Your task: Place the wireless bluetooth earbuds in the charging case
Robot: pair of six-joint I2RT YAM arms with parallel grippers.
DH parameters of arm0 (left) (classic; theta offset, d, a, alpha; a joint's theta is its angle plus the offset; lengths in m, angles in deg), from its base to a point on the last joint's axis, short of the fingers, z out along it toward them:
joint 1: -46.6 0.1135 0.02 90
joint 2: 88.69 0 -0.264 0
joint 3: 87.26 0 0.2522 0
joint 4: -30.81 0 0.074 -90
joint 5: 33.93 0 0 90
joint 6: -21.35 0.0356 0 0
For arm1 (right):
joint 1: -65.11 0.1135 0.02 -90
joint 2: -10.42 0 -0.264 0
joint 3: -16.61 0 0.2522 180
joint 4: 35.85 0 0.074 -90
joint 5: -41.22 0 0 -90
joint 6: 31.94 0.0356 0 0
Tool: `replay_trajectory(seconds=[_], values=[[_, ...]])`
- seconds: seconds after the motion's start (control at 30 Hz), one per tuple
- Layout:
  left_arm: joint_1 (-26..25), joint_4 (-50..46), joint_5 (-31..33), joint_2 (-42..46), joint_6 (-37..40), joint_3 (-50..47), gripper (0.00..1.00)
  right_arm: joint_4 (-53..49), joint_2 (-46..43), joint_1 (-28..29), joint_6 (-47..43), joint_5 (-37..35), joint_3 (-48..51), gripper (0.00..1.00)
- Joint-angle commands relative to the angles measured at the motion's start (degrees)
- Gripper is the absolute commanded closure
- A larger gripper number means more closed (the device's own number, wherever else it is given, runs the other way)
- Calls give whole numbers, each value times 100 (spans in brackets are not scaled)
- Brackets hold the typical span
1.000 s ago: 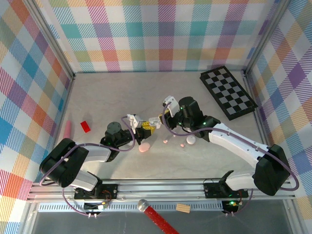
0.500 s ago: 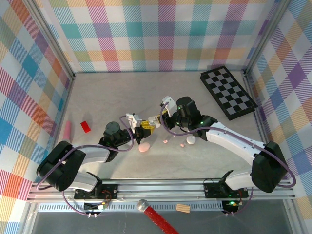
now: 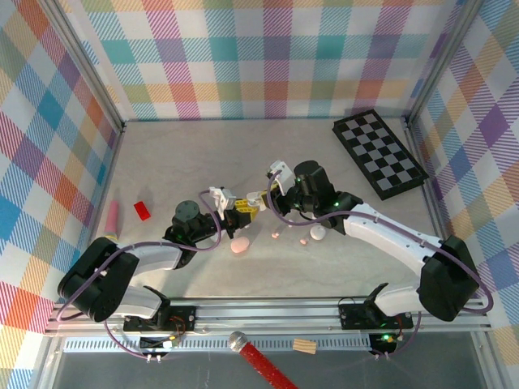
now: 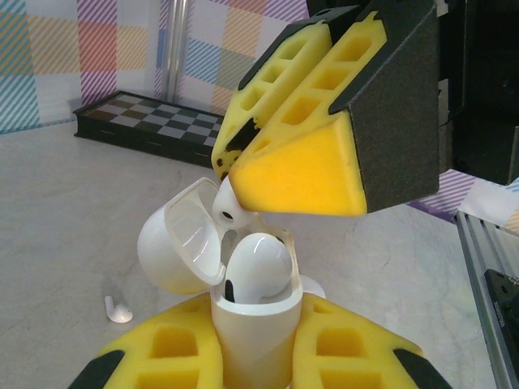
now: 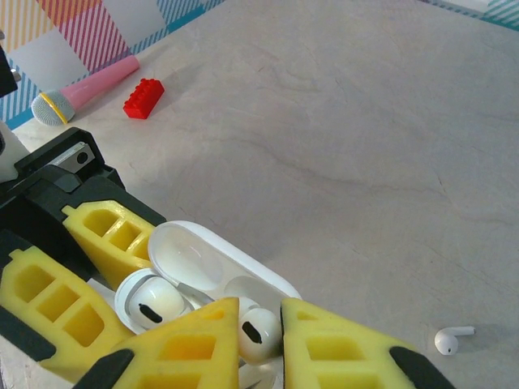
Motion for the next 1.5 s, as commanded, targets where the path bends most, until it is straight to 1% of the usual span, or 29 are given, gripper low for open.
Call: replay_trajectory(seconds=[0.0,0.13,0.2,0.43,0.53,0.57,0.67,0.77,0.83,0.9,0.93,1.03,1.2,1.33,1.4,1.47], values=[[54,115,80,189,-98,158,100,68,-218,59,-16,188,146,83],[55,106,108,213,-98,144,100,103,-250,58,12,201,225,82],[52,106,99,225,-98,144,100,124,-246,59,21,244,252,81],[55,53,99,269,-71,113,100,144,-314,59,48,356,238,67],[55,53,117,300,-63,79,100,158,-370,59,81,338,237,66],[54,53,123,304,-54,69,100,184,-401,59,111,321,250,63],[54,53,134,322,11,22,100,313,-529,59,284,173,307,50],[53,68,84,334,186,-55,100,509,-653,-29,639,150,375,40],[59,103,-32,326,429,-126,100,649,-647,-168,1036,347,352,35],[60,165,-93,340,640,-196,100,646,-511,-346,1459,715,234,30],[53,191,-113,340,707,-220,100,577,-421,-415,1611,882,115,29],[60,211,-219,340,831,-238,100,116,-59,-529,1858,1408,-349,28],[60,386,-280,278,852,-286,100,-1075,744,-548,1923,1910,-1349,38],[60,448,-185,277,834,-330,100,-2127,1296,-548,1719,1834,-2061,50],[53,457,-167,287,826,-336,100,-2624,1556,-548,1590,1897,-2363,53],[60,433,-147,294,801,-325,100,-2742,1708,-543,1567,2100,-2457,56]])
